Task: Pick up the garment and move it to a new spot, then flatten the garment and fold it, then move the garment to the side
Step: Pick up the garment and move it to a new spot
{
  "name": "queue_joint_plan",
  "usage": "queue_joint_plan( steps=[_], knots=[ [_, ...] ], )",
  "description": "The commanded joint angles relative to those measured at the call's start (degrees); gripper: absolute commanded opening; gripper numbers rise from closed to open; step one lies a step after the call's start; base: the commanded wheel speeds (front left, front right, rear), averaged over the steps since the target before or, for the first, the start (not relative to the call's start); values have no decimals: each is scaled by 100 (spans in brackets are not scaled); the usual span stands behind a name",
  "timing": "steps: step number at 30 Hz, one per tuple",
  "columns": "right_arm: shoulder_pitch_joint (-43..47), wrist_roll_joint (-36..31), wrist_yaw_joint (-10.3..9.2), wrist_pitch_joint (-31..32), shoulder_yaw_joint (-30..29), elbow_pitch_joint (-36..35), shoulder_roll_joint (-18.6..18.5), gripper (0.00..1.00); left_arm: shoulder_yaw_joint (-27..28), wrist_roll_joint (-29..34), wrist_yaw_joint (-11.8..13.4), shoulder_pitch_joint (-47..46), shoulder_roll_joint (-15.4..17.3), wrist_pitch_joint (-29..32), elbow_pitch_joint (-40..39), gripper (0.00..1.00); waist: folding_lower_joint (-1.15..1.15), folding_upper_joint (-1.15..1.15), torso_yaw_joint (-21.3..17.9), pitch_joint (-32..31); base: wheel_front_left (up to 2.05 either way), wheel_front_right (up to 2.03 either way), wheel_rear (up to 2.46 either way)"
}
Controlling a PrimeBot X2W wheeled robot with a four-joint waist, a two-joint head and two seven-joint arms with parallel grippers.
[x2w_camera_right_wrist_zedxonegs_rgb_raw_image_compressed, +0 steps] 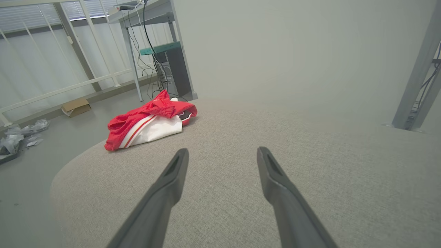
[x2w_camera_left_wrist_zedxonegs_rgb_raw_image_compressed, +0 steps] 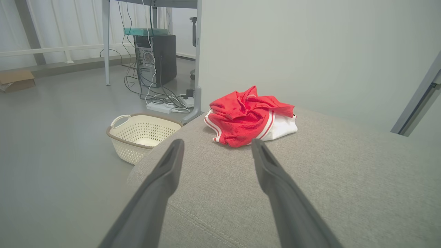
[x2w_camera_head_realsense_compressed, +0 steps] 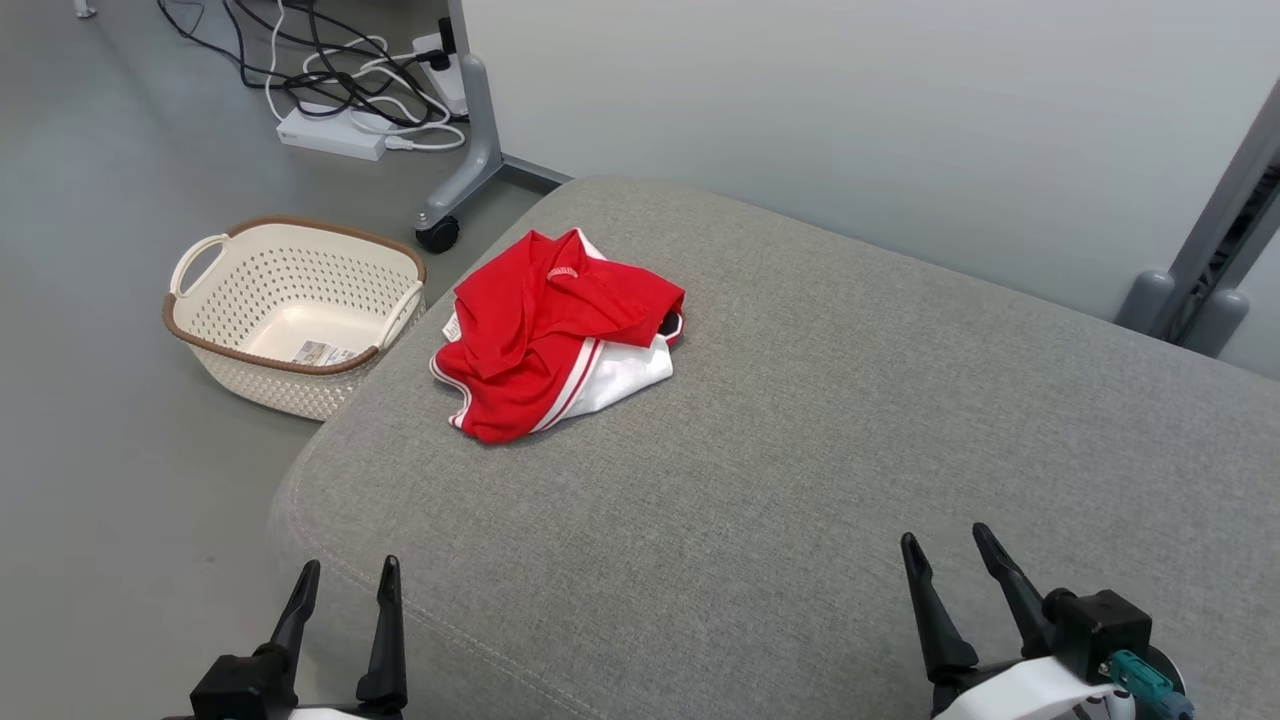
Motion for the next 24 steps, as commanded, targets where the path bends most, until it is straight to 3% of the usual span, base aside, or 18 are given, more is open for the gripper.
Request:
queue_joint_plan(
  steps=[1, 13, 24],
  knots=[
    [-61, 34, 1, -24, 43, 43, -23, 100, 31, -29, 25, 6, 16, -2, -63, 100, 0, 0, 79, 28, 0, 0, 0],
    [-287, 74, 1, -24, 239, 207, -25, 100, 59, -131, 140, 75, 20, -2, -167, 100, 0, 0, 117, 99, 0, 0, 0],
    [-160, -63, 1, -25, 66, 76, -22, 100, 130, -95, 12, -132, 22, -2, -85, 100, 0, 0, 22, 218, 0, 0, 0]
  ],
)
